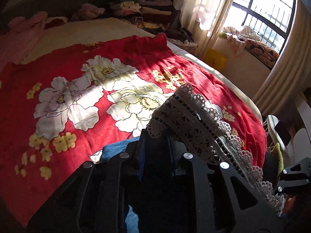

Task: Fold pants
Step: 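Fold the lace leg over onto the pocket leg with the left tool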

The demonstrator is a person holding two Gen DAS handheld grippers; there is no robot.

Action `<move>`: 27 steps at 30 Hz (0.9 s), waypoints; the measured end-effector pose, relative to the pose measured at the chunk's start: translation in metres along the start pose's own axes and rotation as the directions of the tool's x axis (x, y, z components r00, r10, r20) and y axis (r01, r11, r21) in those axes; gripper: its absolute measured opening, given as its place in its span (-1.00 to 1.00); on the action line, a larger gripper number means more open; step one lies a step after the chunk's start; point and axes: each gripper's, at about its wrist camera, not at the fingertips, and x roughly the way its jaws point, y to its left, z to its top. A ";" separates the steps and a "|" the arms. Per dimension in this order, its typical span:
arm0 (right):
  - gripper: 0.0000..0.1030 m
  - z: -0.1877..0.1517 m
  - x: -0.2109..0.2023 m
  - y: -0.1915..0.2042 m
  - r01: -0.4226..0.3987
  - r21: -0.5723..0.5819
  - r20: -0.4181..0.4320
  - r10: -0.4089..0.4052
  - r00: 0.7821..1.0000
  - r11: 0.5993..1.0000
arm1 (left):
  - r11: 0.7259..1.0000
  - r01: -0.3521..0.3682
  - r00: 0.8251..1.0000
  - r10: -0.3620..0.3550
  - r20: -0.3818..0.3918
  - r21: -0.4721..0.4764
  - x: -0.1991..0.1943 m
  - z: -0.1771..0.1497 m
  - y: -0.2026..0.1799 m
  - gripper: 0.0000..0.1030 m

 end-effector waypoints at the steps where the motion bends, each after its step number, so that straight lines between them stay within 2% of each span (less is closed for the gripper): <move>1: -0.62 0.000 0.008 0.009 -0.016 -0.021 -0.017 0.016 1.000 1.000 | 1.000 -0.018 1.000 0.018 0.010 -0.020 -0.005 -0.004 0.008 -0.76; 5: -0.56 -0.008 0.040 0.042 -0.064 -0.095 -0.093 0.056 0.994 0.993 | 0.982 -0.123 0.990 0.130 0.044 -0.145 -0.032 -0.020 0.049 -0.76; 6: -0.56 -0.011 0.047 0.049 -0.092 -0.100 -0.118 0.080 0.990 0.991 | 0.975 -0.127 0.989 0.139 0.057 -0.183 -0.040 -0.024 0.059 -0.76; 8: -0.51 -0.017 0.056 0.060 -0.152 -0.102 -0.148 0.137 0.980 0.983 | 0.961 -0.103 0.990 0.125 0.072 -0.256 -0.052 -0.030 0.077 -0.76; 11: -0.22 -0.023 0.055 0.070 -0.193 -0.119 -0.160 0.173 0.972 0.974 | 0.942 -0.064 0.990 0.102 0.099 -0.329 -0.066 -0.042 0.091 -0.76; 13: -0.20 -0.021 0.046 0.067 -0.196 -0.110 -0.138 0.180 0.974 0.974 | 0.933 -0.041 0.992 0.080 0.094 -0.358 -0.069 -0.048 0.098 -0.76; 16: -0.08 -0.009 0.029 0.042 -0.123 -0.075 -0.066 0.118 0.991 0.990 | 0.930 -0.007 0.995 0.045 0.093 -0.368 -0.069 -0.053 0.098 -0.65; 18: -0.06 0.001 0.024 0.015 -0.051 -0.025 -0.034 0.050 0.998 0.998 | 0.925 0.052 0.995 -0.014 0.103 -0.376 -0.064 -0.051 0.096 -0.59; 20: -0.06 0.010 0.026 -0.013 0.022 0.043 -0.032 -0.020 0.999 0.999 | 0.901 0.151 0.987 -0.113 0.115 -0.406 -0.059 -0.051 0.095 -0.59; 22: -0.06 0.020 0.033 -0.040 0.062 0.097 -0.042 -0.058 0.997 0.993 | 0.890 0.181 0.983 -0.148 0.111 -0.418 -0.052 -0.052 0.091 -0.56; 26: -0.05 0.036 0.055 -0.077 0.123 0.136 -0.057 -0.116 0.992 0.983 | 0.898 0.124 0.992 -0.103 0.074 -0.422 -0.040 -0.052 0.085 0.07; 27: -0.05 0.040 0.063 -0.085 0.133 0.152 -0.068 -0.124 0.990 0.979 | 0.898 0.128 0.992 -0.110 0.068 -0.420 -0.036 -0.052 0.084 0.09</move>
